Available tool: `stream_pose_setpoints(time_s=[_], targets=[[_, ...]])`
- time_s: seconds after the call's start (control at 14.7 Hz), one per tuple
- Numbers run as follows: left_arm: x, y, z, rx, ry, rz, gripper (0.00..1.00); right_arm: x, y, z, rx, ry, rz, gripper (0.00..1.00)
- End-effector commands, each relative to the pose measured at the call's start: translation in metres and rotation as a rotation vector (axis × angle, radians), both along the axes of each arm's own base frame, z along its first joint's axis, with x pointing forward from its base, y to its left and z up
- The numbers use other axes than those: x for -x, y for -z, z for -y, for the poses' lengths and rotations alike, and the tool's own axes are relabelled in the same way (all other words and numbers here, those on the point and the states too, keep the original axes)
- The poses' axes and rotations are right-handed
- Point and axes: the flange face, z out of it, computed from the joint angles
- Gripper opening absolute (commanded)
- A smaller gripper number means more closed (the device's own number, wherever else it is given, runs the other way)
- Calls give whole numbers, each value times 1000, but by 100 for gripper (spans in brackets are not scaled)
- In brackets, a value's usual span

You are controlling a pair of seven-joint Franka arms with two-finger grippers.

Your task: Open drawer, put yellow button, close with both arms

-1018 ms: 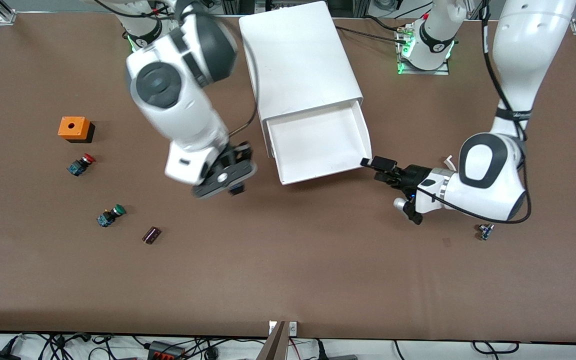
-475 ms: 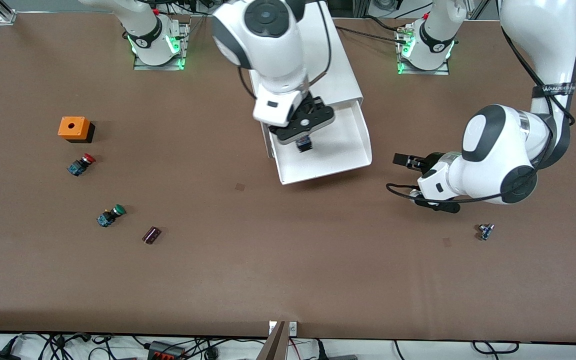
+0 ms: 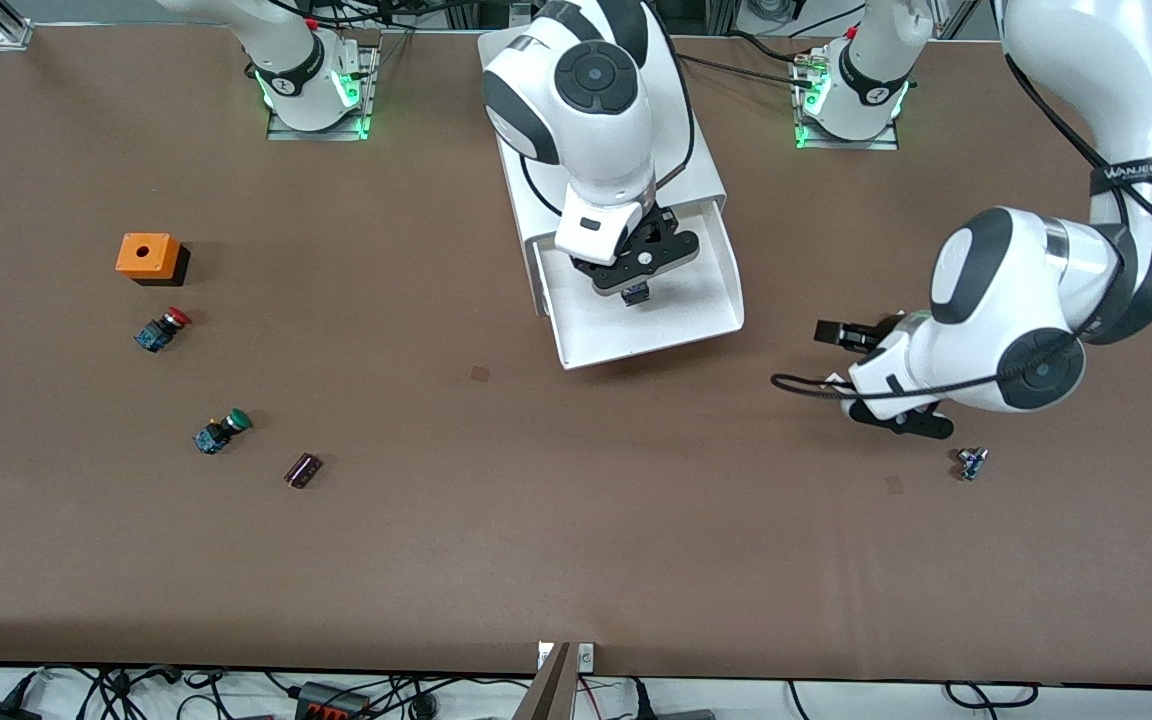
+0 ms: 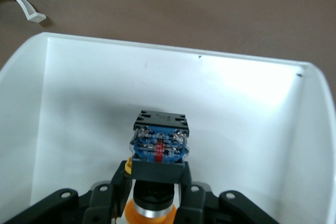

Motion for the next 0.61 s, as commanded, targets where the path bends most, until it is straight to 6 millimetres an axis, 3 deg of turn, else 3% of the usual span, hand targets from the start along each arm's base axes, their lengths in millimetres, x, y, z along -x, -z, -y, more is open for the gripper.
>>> stream_pose_setpoints(time_s=[0.0,0.41,0.48,0.54], targets=[[-16,3,5,-31,-4,8,100,5,6,-9,5,30,-15,0],[-16,3,3,-41,-55,6,100,3,19,-11,10,53,-23,0],[-17,3,2,-40,-56,6,100,3,22,-11,12,53,-25,6],[-16,3,2,-41,-57,4,100,3,22,-11,12,56,-25,35]])
